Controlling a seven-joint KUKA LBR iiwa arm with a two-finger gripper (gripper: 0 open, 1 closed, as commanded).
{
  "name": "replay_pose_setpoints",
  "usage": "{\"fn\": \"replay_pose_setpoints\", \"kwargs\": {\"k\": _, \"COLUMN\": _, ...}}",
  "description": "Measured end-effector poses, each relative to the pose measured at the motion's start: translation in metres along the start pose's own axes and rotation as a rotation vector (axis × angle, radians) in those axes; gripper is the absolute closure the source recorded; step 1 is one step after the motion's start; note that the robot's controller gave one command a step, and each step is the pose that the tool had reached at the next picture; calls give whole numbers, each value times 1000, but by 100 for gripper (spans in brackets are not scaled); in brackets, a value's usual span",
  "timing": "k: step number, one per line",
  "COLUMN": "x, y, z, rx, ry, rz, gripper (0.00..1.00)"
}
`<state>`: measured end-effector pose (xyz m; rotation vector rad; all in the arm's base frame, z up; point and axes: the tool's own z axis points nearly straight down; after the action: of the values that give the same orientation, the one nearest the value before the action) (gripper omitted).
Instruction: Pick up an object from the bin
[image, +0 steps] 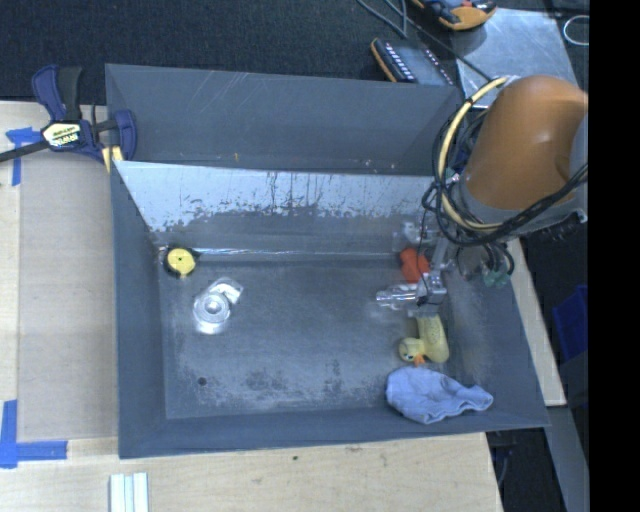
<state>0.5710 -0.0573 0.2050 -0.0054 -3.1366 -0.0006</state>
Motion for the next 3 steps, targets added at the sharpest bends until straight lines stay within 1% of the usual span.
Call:
{"fn": "replay_pose_setpoints", "kwargs": {"k": 1, "x": -2, "y": 0, "z": -5, "rx": 1, "ry": -9, "rz": -2, "gripper": 0}}
{"fn": "replay_pose_setpoints", "kwargs": {"k": 2, "x": 6, "y": -59, "z": 97, "rx": 1, "ry": -6, "rz": -441, "gripper": 0}}
{"fn": "replay_pose_setpoints", "kwargs": {"k": 3, "x": 32, "y": -97, "z": 69, "rx": 2, "ry": -13, "rz": -174, "gripper": 0}}
